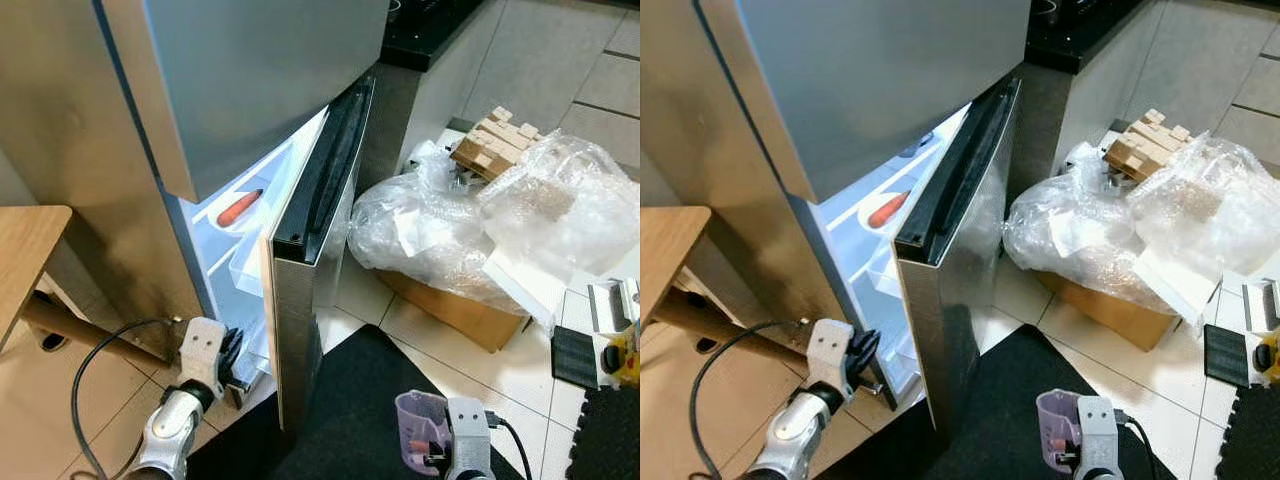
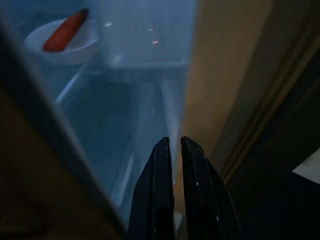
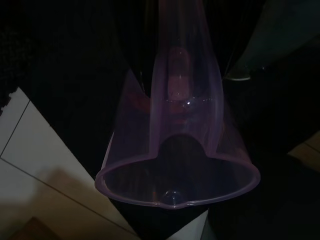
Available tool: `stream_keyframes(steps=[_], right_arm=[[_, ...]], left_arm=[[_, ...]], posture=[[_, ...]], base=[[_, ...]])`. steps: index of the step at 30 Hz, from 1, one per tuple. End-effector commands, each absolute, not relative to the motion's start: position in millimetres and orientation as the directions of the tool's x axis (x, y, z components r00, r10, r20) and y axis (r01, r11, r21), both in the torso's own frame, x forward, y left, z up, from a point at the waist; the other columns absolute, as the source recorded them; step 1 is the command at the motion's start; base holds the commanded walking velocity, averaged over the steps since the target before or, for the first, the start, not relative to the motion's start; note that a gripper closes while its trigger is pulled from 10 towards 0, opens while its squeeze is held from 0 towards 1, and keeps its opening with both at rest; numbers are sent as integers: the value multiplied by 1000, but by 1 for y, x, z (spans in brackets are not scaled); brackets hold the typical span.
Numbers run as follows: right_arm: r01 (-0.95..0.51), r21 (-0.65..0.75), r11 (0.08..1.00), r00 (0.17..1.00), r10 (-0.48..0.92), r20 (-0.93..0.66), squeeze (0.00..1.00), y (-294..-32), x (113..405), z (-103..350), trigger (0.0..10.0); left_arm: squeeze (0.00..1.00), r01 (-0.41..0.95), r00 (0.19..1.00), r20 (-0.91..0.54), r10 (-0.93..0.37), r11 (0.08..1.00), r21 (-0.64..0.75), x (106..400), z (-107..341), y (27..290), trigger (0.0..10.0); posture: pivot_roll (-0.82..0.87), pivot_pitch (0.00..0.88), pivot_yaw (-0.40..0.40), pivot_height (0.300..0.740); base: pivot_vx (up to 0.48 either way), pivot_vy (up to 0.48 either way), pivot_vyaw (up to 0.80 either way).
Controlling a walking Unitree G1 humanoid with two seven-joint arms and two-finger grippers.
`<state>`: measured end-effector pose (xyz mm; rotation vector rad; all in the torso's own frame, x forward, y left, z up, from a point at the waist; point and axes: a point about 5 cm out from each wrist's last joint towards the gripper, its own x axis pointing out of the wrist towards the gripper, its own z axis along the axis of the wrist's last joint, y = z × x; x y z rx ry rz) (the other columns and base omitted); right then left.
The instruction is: Restocking fridge
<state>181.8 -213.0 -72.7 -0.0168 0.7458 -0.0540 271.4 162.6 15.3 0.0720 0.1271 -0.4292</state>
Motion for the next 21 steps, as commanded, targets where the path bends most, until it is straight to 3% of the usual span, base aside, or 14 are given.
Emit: stream_keyframes(steps=[1, 6, 8, 18, 21], right_arm=[[62, -30, 998, 732, -66, -678, 0, -214, 178, -74, 10000], [68, -31, 997, 725, -71, -685, 0, -216, 170, -77, 10000], [72, -33, 997, 721, -74, -688, 0, -219, 164, -78, 10000], [83, -40, 996, 713, -87, -696, 0, -228, 153, -80, 10000], [95, -46, 994, 704, -100, -703, 0, -231, 148, -81, 10000]], left_arm=[[0, 469, 875, -149, -460, 882, 36, 273, 15, 153, 10000], [0, 589, 803, -104, -586, 808, -8, 282, 26, 125, 10000], [0, 687, 721, -77, -688, 725, -46, 283, 31, 102, 10000], [0, 818, 568, -41, -822, 570, -75, 282, 40, 60, 10000], [0, 879, 472, 32, -881, 467, -101, 278, 53, 27, 10000]], posture=[[-132, 105, 16, 740], [-140, 104, 20, 740], [-146, 104, 24, 740], [-160, 105, 26, 740], [-162, 105, 22, 740]], base=[[0, 0, 0], [0, 0, 0], [0, 0, 0], [0, 0, 0], [0, 0, 0]])
